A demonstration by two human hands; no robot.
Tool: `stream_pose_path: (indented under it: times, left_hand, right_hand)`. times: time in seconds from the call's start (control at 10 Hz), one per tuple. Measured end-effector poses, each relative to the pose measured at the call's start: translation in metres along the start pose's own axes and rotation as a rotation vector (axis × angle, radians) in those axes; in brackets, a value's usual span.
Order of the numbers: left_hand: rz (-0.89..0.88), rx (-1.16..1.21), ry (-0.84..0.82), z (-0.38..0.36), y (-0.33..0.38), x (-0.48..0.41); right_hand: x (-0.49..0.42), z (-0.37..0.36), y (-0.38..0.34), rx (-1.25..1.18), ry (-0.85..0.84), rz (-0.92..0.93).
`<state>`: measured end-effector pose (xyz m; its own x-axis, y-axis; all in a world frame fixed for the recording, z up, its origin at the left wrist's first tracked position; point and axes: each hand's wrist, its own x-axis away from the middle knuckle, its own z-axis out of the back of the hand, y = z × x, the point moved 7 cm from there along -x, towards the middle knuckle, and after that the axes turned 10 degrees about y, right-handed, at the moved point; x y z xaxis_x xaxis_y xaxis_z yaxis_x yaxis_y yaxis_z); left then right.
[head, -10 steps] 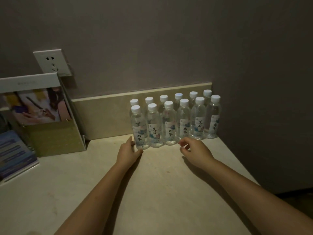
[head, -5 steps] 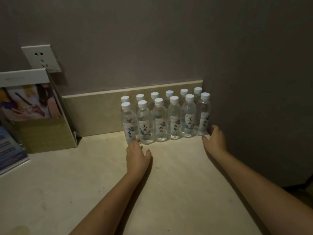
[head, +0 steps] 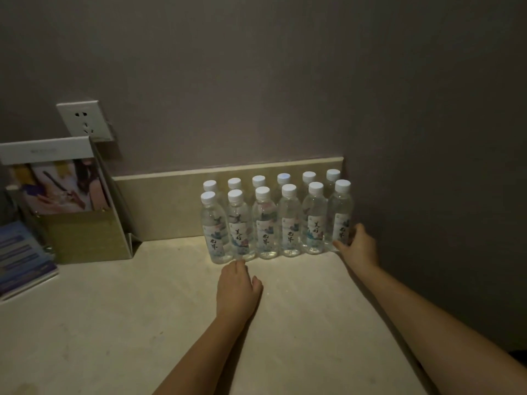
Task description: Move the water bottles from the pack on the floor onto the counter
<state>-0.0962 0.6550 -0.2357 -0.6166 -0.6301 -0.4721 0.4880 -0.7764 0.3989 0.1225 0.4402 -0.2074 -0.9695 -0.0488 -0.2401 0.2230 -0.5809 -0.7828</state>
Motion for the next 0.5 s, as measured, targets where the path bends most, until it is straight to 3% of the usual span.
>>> stream_pose_path:
  times: [0.5]
  left_hand:
    - [-0.009,-0.045,0.024,0.009,0.001,0.005]
  right_hand:
    - [0.018,0.004,0.016,0.009,-0.165,0.025]
